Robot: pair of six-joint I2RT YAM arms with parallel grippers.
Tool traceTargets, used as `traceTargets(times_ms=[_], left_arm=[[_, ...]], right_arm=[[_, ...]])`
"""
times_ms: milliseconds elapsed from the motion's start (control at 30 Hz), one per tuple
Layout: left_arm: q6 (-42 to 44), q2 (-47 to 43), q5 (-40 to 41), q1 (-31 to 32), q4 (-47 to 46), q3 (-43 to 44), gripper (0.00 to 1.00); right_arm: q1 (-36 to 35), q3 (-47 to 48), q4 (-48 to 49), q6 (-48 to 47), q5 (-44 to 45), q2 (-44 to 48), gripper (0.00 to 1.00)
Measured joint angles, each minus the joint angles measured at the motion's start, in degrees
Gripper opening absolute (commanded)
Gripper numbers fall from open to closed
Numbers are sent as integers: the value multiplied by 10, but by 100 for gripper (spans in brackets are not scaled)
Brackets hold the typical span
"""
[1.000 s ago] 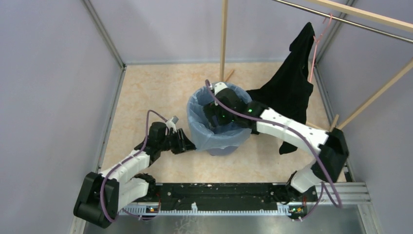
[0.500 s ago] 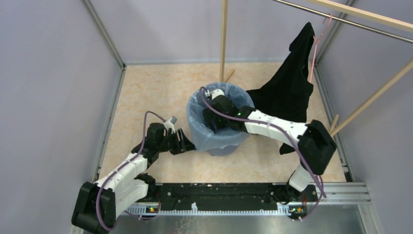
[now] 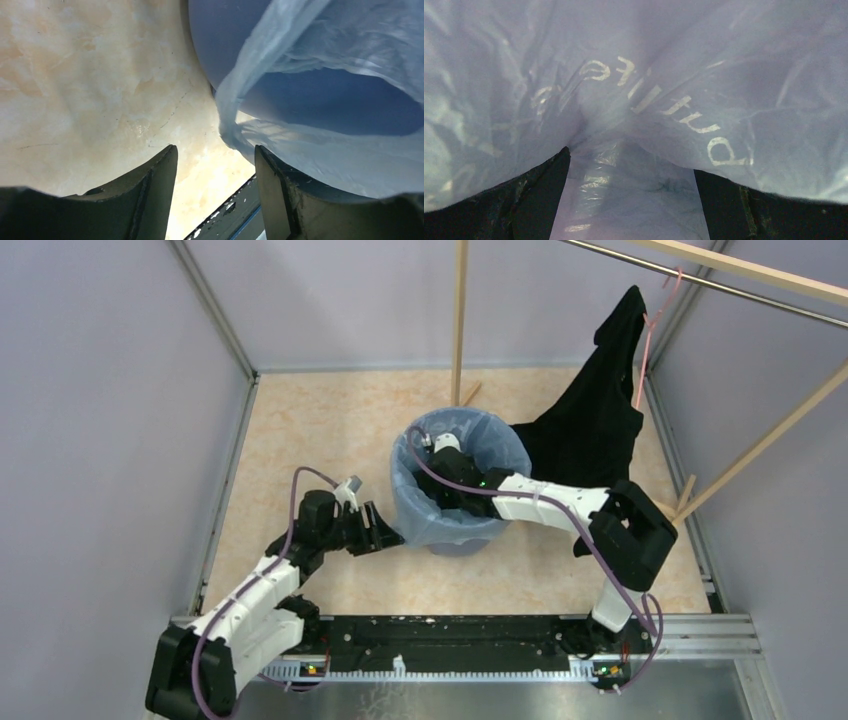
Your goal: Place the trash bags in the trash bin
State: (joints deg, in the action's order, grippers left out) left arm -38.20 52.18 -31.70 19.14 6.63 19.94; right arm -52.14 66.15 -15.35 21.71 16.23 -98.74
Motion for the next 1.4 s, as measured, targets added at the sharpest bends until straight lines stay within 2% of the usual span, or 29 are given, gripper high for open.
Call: traceTargets(times_ms=[100, 233, 467, 800, 933, 1133, 1267, 1400], left_arm=[[3, -33, 10, 0, 22, 4, 76], [2, -95, 28, 0, 57, 6, 82], [-21, -198, 55, 0, 137, 34, 93], [-42, -283, 99, 0, 241, 152, 99], [-36, -275, 115, 0, 271, 223, 99], [4, -219, 146, 0, 285, 333, 99], [30, -189, 166, 0, 285, 373, 99], [53, -189, 183, 0, 285, 377, 99]], right_arm=[[-2, 9, -17, 0, -1, 2, 95], [-2, 51, -66, -1, -5, 26, 98], [-2, 170, -158, -18, -9, 153, 99], [-2, 196, -254, -60, -19, 337, 99], [-2, 140, -292, -67, -13, 435, 99], [-2, -16, -295, -57, -50, 590, 99], [-2, -124, -251, -54, -73, 604, 99], [-2, -236, -169, -56, -70, 602, 99]])
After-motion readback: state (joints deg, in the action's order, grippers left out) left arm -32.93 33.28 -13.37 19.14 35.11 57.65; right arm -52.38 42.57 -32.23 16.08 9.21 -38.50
